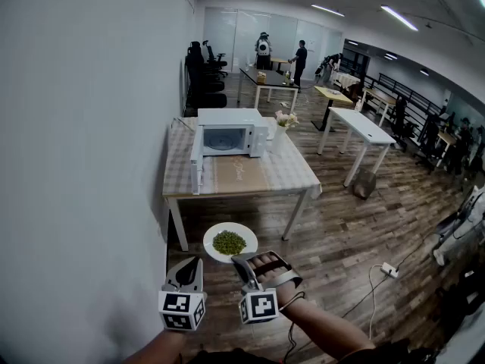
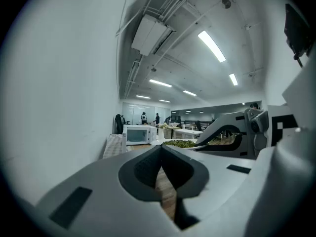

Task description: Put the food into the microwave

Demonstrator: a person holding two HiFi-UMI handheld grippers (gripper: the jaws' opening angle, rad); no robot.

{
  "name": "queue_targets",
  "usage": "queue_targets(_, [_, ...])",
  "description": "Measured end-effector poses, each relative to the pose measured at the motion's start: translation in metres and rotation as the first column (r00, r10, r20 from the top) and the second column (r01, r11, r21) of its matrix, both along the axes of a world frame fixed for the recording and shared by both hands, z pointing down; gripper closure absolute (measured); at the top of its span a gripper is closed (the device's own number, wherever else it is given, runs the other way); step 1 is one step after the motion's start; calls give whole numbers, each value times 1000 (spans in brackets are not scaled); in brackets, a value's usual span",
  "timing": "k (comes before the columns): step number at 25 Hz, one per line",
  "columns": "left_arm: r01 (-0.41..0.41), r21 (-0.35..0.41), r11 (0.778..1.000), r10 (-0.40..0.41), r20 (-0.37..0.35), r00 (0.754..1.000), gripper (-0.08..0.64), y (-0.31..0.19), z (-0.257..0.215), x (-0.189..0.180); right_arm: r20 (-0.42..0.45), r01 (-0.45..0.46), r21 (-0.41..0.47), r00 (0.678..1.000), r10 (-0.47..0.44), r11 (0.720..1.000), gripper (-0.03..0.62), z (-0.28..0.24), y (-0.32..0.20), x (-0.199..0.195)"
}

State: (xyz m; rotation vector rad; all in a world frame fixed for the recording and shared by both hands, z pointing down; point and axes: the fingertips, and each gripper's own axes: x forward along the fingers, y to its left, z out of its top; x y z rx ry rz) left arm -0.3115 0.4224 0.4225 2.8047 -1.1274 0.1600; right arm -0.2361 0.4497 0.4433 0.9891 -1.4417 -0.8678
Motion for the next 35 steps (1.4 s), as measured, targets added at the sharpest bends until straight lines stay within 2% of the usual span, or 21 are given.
queue_targets(11, [-12, -18, 1000, 12, 1, 1000, 551, 9, 5, 3, 14, 1, -15, 1000, 0, 1000, 575, 4, 6, 1])
queue_targets(17, [-18, -12, 1000, 18, -6, 1000, 551, 8, 3, 1, 28, 7, 32, 1000, -7, 999, 575, -6, 7, -5])
queue_targets(22, [-41, -10, 999, 41, -7, 999, 551, 8, 4, 2, 47, 13, 31, 999, -15, 999, 575, -6, 5, -10])
queue_targets(35, [-93, -6, 996, 93, -25, 995, 551, -10, 7, -9, 61, -60, 17, 996, 59, 998, 575, -5, -5, -21])
